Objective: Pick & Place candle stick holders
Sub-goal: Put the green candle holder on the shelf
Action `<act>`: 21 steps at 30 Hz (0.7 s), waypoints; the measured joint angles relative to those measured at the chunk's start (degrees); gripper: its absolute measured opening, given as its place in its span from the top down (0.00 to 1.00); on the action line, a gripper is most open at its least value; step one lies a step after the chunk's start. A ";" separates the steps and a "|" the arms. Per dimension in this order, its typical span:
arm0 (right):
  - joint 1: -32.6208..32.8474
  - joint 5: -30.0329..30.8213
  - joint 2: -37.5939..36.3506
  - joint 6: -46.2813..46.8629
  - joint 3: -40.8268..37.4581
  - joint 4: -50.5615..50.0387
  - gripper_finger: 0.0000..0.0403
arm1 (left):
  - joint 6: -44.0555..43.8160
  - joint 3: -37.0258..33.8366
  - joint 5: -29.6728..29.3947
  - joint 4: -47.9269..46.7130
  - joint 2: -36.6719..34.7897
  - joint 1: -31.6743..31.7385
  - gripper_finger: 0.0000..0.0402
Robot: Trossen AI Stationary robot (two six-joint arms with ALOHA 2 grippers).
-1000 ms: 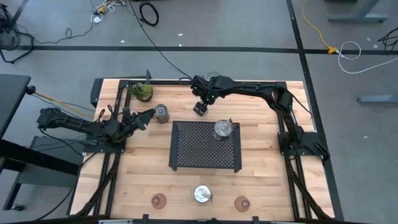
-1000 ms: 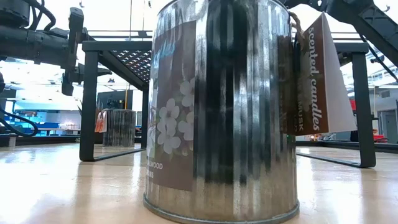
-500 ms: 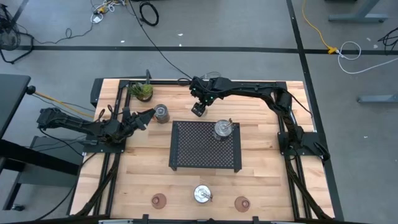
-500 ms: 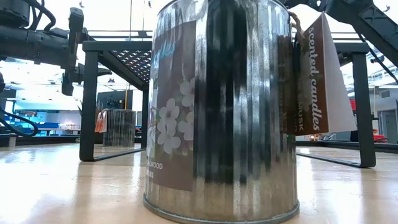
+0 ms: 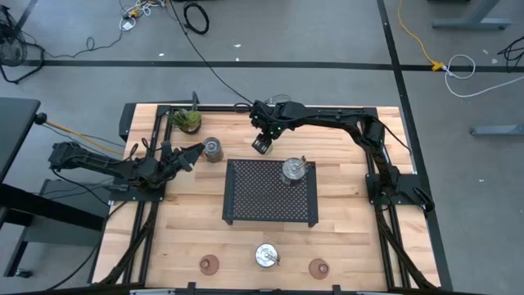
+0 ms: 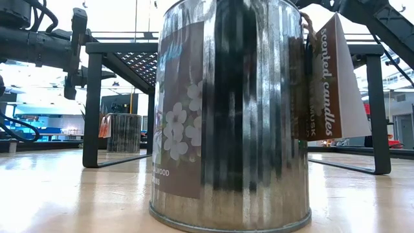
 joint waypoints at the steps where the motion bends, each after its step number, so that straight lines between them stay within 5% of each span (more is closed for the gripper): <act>1: 0.02 0.45 0.00 0.37 0.00 -0.12 0.57 | 0.00 0.00 -0.01 0.00 -0.01 0.01 0.43; 17: 0.04 1.64 0.03 -0.02 -0.04 0.26 0.97 | 0.06 0.00 0.01 0.02 -0.02 0.00 0.43; 21: -0.04 1.68 0.13 -0.02 -0.07 0.65 0.99 | 0.04 0.00 0.01 0.02 -0.02 0.02 0.43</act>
